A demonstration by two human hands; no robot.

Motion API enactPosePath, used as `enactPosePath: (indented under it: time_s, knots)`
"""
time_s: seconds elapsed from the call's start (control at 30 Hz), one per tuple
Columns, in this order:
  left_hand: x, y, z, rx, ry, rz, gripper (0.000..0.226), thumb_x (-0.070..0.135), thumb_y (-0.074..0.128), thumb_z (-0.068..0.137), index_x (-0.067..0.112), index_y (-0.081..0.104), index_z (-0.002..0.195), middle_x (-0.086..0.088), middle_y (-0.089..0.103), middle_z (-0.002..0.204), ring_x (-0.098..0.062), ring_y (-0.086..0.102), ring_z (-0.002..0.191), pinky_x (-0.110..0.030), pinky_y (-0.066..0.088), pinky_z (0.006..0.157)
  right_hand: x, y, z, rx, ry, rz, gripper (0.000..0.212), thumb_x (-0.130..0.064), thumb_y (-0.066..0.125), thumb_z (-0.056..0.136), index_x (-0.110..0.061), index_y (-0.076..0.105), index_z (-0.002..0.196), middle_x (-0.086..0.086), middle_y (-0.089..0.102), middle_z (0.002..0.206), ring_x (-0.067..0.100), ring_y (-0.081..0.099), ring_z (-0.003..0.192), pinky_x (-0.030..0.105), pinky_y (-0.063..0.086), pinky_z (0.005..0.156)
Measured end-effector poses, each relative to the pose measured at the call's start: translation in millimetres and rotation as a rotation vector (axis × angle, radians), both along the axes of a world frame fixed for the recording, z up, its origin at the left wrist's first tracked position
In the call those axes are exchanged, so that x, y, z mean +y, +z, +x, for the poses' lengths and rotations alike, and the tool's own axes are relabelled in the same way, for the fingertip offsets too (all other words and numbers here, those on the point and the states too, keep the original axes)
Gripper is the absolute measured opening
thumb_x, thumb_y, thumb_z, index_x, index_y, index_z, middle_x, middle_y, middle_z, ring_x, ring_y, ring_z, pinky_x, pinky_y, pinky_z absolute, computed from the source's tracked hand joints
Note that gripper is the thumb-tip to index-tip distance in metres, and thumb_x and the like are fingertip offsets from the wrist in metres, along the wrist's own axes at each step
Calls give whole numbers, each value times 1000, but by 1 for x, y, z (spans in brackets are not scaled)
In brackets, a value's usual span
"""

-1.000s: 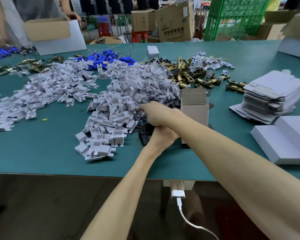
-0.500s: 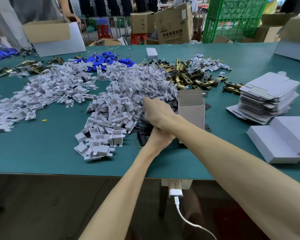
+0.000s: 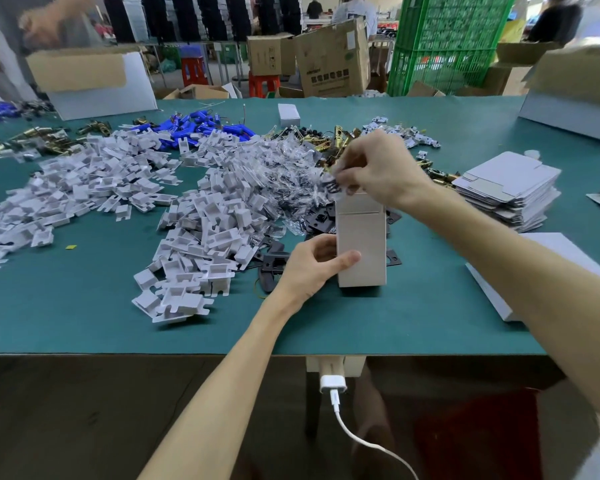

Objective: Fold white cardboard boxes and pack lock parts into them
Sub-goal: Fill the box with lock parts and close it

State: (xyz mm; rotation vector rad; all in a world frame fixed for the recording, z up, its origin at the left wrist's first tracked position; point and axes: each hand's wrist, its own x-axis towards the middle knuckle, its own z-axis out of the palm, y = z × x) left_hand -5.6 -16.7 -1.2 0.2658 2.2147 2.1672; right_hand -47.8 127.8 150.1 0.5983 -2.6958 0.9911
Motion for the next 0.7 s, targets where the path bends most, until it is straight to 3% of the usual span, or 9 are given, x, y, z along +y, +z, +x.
enactPosePath:
  time_s: [0.13,0.23,0.4,0.5,0.6,0.7]
  knots:
    - [0,0,0,1,-9,12,33,21,84,87,12,73,117,3,79,114,-13,74,108,-22,57,88,26,-5,-4,12,-66,185,7,-3,74,89,-10,75,86,5,74,84,21,71,77,43,60,86]
    - [0,0,0,3,-9,8,38,22,83,88,10,71,122,1,78,116,-12,74,108,-22,57,88,33,-10,-1,12,-79,283,13,-9,74,91,-17,72,101,4,72,92,26,68,88,44,56,90]
    - [0,0,0,1,-16,21,38,20,81,89,9,71,124,0,78,117,-13,74,108,-23,58,89,27,-14,3,91,-74,480,11,-20,65,96,-30,65,100,-4,72,96,24,60,102,42,27,96]
    - [0,0,0,-2,-12,20,40,20,82,89,7,70,125,-1,78,118,-14,74,109,-25,59,92,23,-17,2,79,-90,548,9,-26,61,99,-30,68,95,-4,72,99,26,57,106,44,24,96]
    - [0,0,0,-7,-8,23,40,20,82,89,7,70,125,-2,78,117,-14,74,108,-26,59,92,22,-21,0,53,-103,607,23,-38,58,102,-24,75,93,-2,70,91,29,53,105,44,25,97]
    - [0,0,0,-5,-7,26,39,20,82,89,7,70,123,-2,78,115,-14,74,107,-24,59,89,26,-24,-4,1,-94,613,45,-45,51,104,-15,71,78,-1,55,70,27,38,98,50,25,101]
